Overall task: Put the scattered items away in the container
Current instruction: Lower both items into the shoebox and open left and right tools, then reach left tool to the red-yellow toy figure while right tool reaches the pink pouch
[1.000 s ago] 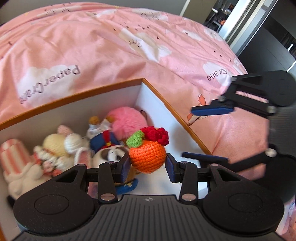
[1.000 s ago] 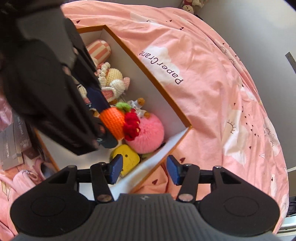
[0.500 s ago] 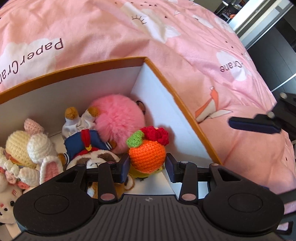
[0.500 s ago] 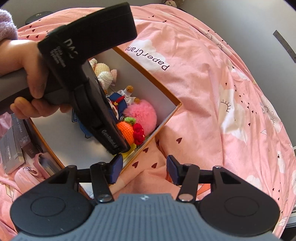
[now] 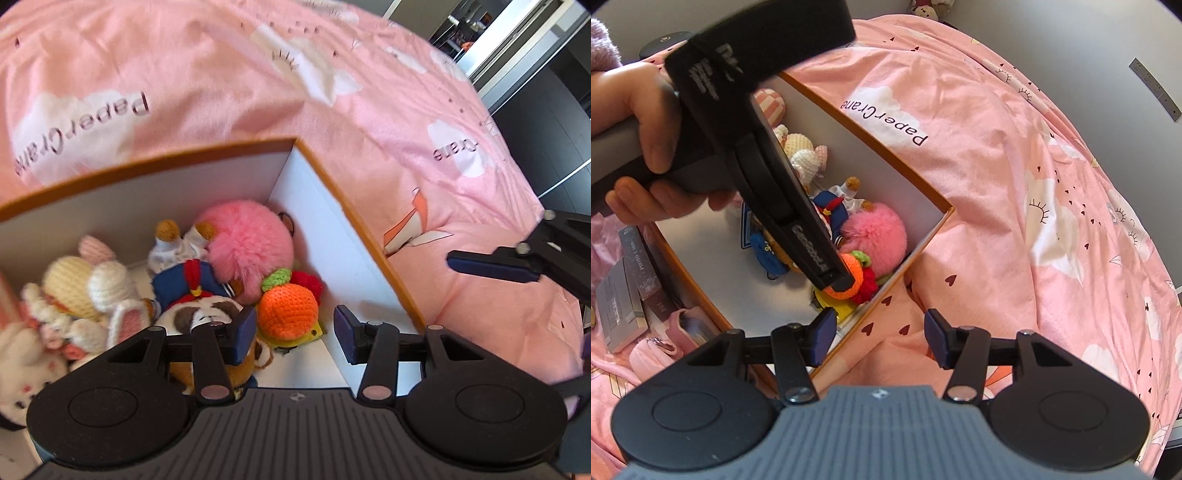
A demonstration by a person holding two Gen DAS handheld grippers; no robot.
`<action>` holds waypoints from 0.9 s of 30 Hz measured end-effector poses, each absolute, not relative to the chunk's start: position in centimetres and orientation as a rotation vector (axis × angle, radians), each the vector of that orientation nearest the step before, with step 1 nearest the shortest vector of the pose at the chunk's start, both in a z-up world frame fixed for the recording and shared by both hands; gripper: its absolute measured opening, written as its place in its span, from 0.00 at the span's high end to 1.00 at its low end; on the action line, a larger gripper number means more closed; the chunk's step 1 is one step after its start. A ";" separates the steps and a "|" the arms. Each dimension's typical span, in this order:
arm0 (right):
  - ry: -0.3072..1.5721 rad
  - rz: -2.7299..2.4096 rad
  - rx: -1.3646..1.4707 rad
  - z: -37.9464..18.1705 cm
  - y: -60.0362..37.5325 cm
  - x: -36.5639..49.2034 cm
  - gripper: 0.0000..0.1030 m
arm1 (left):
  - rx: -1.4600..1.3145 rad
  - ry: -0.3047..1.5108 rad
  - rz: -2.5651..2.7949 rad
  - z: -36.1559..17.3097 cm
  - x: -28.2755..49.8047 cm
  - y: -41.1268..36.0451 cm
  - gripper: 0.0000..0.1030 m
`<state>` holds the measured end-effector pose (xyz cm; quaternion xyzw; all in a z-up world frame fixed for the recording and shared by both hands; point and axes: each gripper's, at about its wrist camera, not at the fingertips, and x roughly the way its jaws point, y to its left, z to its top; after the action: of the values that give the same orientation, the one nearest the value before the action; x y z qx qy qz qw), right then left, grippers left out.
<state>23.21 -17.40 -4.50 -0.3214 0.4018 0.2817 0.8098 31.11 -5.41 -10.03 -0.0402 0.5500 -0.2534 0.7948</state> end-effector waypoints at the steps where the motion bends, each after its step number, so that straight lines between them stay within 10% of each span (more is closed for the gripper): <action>1: 0.854 0.601 -0.683 -4.3 -17.4 23.0 0.46 | -0.082 1.164 -0.546 -9.4 30.7 -5.2 0.48; 27: 0.727 0.821 -0.637 -3.0 -15.9 11.1 0.44 | 0.277 0.878 -0.538 -2.7 11.2 1.9 0.48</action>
<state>11.15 -15.88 -2.96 -0.2976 0.3397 0.3837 0.8055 11.18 1.90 -2.70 0.1320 0.4185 -0.2565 0.8612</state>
